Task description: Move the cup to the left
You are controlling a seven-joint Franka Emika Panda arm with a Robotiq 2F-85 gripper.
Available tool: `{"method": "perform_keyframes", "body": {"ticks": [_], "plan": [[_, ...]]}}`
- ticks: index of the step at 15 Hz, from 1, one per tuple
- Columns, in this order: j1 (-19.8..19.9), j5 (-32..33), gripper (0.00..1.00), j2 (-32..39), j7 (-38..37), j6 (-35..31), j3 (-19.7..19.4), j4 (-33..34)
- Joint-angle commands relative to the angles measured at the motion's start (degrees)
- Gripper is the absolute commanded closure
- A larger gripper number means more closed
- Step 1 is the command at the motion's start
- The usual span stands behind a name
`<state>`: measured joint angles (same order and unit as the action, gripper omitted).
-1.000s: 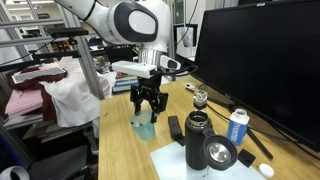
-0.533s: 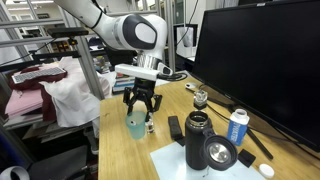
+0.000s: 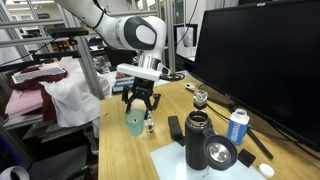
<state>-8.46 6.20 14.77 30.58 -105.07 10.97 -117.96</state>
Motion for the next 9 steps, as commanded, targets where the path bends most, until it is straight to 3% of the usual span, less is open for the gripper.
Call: {"method": "perform_keyframes", "body": {"ticks": [1,2,3,9], "plan": [[0.27,0.05,0.23,0.08,-0.07,0.15,0.32,0.14],[0.27,0.05,0.23,0.08,-0.06,0.16,0.32,0.14],[0.27,0.05,0.48,0.08,-0.06,0.16,0.32,0.14],[-5.22,5.91,0.48,4.42,-0.25,0.90,4.64,-1.51]]}}
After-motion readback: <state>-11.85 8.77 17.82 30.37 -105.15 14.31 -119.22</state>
